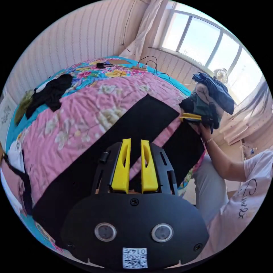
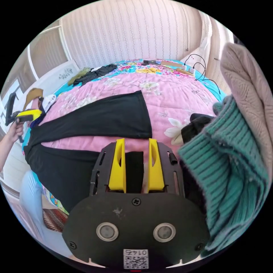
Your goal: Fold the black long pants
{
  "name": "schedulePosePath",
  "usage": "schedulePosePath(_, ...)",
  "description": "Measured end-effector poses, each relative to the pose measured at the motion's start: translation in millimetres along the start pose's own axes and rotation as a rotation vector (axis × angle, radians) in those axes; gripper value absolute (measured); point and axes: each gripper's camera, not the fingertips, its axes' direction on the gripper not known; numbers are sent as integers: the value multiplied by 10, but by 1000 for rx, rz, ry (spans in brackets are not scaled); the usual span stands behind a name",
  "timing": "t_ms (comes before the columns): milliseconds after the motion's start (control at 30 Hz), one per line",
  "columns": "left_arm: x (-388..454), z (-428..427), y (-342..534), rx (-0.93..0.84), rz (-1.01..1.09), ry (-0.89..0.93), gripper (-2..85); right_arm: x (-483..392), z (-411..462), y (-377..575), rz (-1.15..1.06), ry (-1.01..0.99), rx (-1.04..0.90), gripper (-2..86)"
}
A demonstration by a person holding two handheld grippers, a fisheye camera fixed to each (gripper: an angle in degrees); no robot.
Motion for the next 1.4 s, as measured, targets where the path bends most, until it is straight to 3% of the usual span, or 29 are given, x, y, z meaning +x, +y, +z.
schedulePosePath(133, -581, -811, 1665, -48, -333, -74, 55, -225, -202, 323, -14, 27, -40, 132)
schedulePosePath(200, -926, -1307, 2609, -17, -580, -91, 50, -233, -412, 632, 79, -85, -14, 133)
schedulePosePath(333, -1352, -1939, 3604, 107, -850, -155, 50, -73, -567, 1040, 219, -189, -99, 135)
schedulePosePath(400, -1645, -2273, 4132, 258, -1015, -121, 51, 100, -654, 1241, 294, -187, -155, 136)
schedulePosePath(500, -1991, -2528, 4608, 293, -1168, -138, 56, 410, -794, 1436, 460, -219, -152, 136)
schedulePosePath(633, -2302, -2757, 4873, 328, -1230, -118, 63, 763, -897, 1654, 689, -349, -59, 136)
schedulePosePath(700, -2455, -2896, 4984, 347, -1266, -100, 76, 894, -831, 1749, 775, -366, -100, 140)
schedulePosePath(833, -2609, -3119, 5236, 351, -1371, -119, 85, 931, -696, 1786, 806, -324, -224, 154)
schedulePosePath(1100, -2782, -3556, 5682, 516, -1405, 97, 97, 891, -717, 1555, 803, -380, -143, 155)
schedulePosePath(1267, -2776, -3895, 5708, 505, -1350, 74, 74, 831, -785, 1460, 756, -296, -183, 134)
schedulePosePath(1400, -2742, -4166, 5773, 469, -1301, 55, 40, 847, -901, 1553, 802, -349, -140, 103)
